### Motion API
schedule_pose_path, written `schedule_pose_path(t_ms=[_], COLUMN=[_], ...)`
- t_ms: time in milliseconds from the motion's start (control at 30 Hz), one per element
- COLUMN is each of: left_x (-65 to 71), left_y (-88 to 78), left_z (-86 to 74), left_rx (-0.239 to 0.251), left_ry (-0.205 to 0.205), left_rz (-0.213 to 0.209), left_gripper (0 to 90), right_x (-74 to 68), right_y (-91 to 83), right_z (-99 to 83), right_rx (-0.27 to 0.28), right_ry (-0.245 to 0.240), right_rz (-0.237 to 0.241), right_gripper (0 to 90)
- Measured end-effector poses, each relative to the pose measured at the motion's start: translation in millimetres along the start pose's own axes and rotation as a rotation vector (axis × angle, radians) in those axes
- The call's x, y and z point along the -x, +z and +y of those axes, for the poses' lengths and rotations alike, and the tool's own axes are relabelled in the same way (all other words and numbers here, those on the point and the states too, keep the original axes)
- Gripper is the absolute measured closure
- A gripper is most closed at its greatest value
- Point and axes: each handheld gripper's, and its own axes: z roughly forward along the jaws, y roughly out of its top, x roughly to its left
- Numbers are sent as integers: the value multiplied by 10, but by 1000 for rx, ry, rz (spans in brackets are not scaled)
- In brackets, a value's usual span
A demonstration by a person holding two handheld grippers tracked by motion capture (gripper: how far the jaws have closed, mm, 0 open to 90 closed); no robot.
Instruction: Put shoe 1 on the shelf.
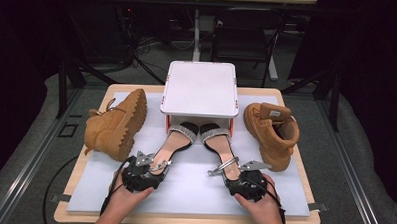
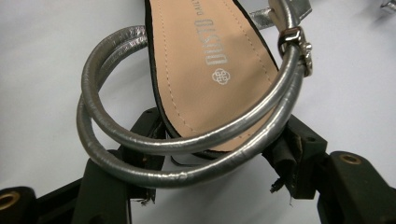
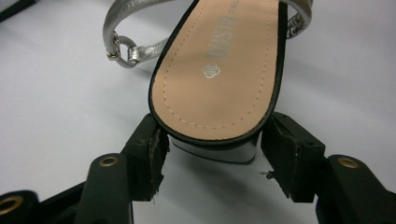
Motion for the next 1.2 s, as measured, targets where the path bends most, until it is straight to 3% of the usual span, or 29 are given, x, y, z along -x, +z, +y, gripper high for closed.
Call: schedule_pose_path(t_ms=[400,767,1067,1200], left_x=[117,202,266,295], left_y=[31,73,119,129], left_z=[38,87,131,143], left_rx=[-12,-15,-11,-9], left_ry=[-16,-3,8,12], left_rz=[2,-2,-33,-67], left_gripper=[404,390,389,392], right_x=[-74,-103,-151,-154], right_y=[33,71,85,86], right_z=[36,78,77,74], right_rx=[-5,-8,-1,0], right_ry=[-5,-24,-39,-37], right_rz=[22,25,45,50], right_gripper=[418,422,428,428])
